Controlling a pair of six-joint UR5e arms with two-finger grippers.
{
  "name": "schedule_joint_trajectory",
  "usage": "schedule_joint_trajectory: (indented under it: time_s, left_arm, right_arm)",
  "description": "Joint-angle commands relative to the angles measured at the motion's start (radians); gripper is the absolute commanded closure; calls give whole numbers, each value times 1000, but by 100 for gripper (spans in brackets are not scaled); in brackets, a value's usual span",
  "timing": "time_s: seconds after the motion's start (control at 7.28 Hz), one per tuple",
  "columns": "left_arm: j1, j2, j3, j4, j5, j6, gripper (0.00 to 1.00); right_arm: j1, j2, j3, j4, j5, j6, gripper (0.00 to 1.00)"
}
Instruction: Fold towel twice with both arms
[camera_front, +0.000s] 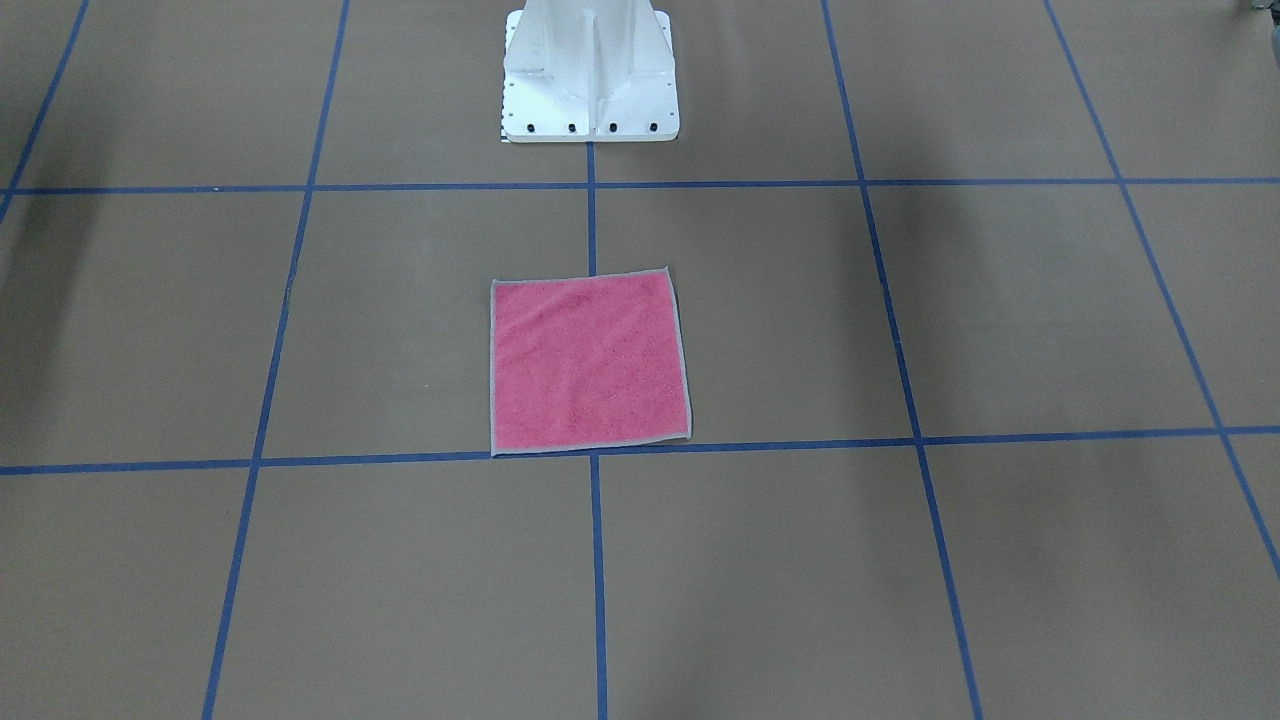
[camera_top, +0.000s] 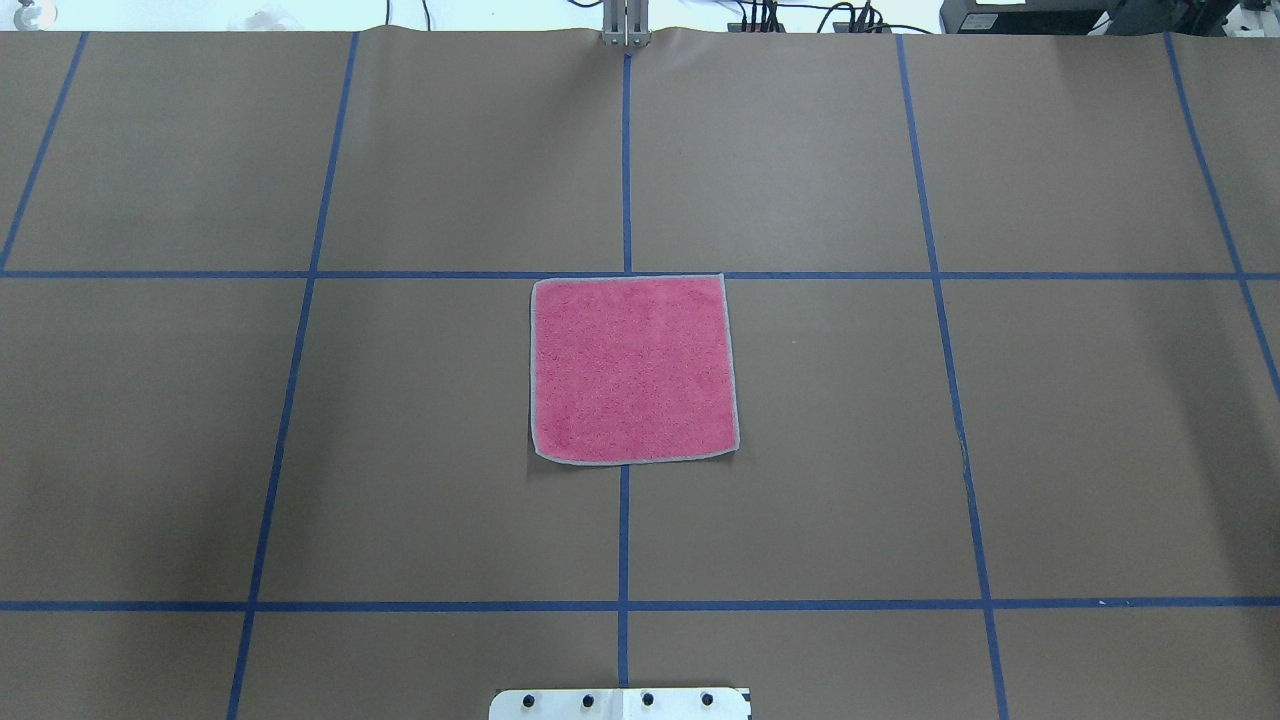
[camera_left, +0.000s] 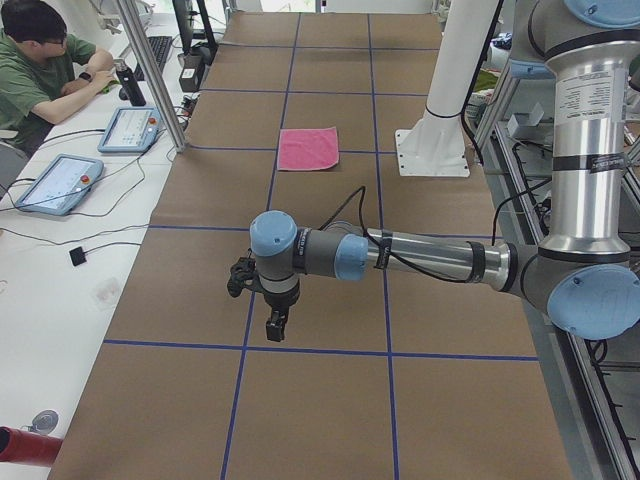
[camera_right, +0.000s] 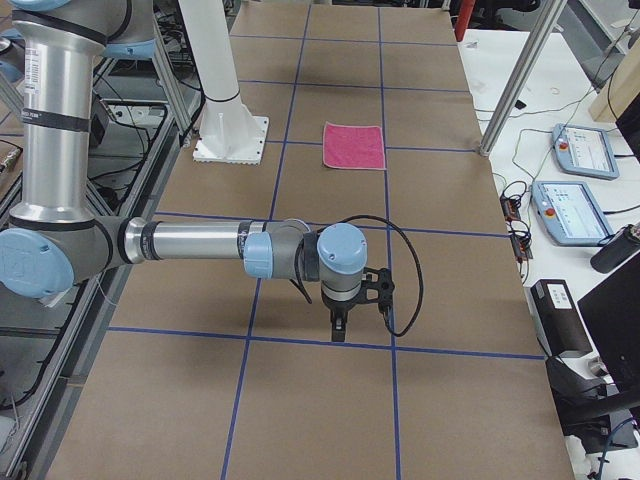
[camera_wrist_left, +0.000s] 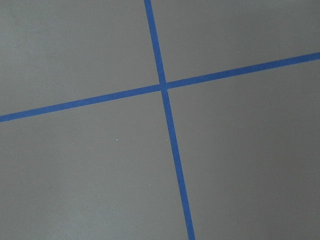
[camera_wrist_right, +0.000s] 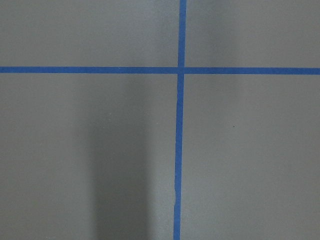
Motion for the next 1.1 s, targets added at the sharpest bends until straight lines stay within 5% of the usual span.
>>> schedule_joint_trajectory:
  time_s: [0.0, 0.55, 0.96]
  left_arm:
    - [1, 0, -2, 0, 0, 0, 0]
    - [2, -32, -9, -8, 3, 0, 0]
    - [65, -131, -28, -38, -66, -146, 0]
  right_arm:
    - [4, 7, 0, 0, 0, 0, 0]
    - [2, 25, 7, 0, 0, 15, 0]
    - [-53, 163, 0, -21, -5, 73, 0]
